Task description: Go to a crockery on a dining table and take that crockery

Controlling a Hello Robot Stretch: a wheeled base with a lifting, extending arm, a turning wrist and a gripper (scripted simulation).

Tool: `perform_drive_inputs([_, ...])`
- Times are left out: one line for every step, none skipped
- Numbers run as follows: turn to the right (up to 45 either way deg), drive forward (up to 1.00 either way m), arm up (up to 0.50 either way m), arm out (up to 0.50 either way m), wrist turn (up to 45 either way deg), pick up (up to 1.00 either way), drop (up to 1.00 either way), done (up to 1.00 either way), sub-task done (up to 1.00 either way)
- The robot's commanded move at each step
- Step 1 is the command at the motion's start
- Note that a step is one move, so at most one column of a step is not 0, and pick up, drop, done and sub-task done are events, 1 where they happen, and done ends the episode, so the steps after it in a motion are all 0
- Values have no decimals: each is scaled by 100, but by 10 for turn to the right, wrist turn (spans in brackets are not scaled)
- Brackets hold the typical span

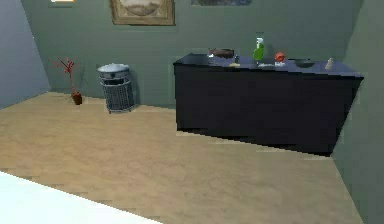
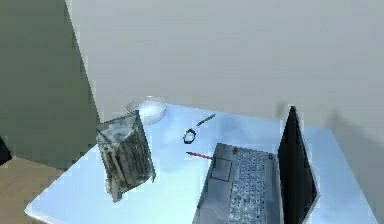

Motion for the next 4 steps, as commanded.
perform_drive_inputs([-90,0,0,0,0,0,0,0,0])
perform_drive_inputs([0,0,50,0,0,0,0,0,0])
perform_drive_inputs([0,0,38,0,0,0,0,0,0])
perform_drive_inputs([0,0,0,42,0,0,0,0,0])
